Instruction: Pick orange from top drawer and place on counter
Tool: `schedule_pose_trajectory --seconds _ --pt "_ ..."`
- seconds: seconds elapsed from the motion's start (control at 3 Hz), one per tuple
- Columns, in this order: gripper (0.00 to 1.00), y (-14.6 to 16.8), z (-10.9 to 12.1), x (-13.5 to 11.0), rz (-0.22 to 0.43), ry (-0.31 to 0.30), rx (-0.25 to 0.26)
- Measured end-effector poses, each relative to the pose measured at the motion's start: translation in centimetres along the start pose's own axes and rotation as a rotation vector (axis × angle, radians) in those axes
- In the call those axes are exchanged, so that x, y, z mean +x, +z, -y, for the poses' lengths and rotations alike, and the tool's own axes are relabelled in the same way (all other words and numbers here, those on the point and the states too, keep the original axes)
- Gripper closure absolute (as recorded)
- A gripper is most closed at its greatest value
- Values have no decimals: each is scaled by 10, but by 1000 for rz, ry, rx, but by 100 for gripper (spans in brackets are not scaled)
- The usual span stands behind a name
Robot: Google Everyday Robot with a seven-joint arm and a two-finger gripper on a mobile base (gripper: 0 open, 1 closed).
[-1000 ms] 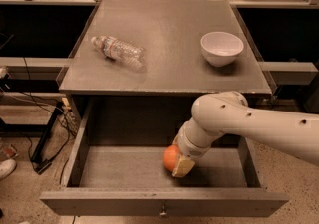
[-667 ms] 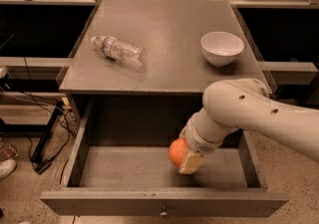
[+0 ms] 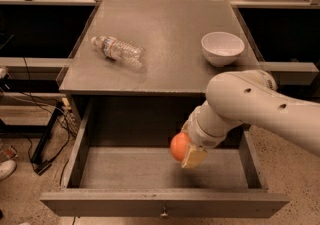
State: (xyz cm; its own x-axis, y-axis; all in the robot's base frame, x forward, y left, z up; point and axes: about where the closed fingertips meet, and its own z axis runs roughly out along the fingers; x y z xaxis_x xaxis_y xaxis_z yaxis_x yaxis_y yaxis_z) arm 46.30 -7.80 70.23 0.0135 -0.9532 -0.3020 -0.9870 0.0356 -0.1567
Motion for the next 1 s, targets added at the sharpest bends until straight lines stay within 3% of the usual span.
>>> schedule_pose_trajectory --seconds 0.33,0.67,1.0 --pt "100 -33 15 -7 -16 -12 50" --pt "100 -84 27 -33 32 -77 150" --pt "100 -82 27 -32 27 -88 140"
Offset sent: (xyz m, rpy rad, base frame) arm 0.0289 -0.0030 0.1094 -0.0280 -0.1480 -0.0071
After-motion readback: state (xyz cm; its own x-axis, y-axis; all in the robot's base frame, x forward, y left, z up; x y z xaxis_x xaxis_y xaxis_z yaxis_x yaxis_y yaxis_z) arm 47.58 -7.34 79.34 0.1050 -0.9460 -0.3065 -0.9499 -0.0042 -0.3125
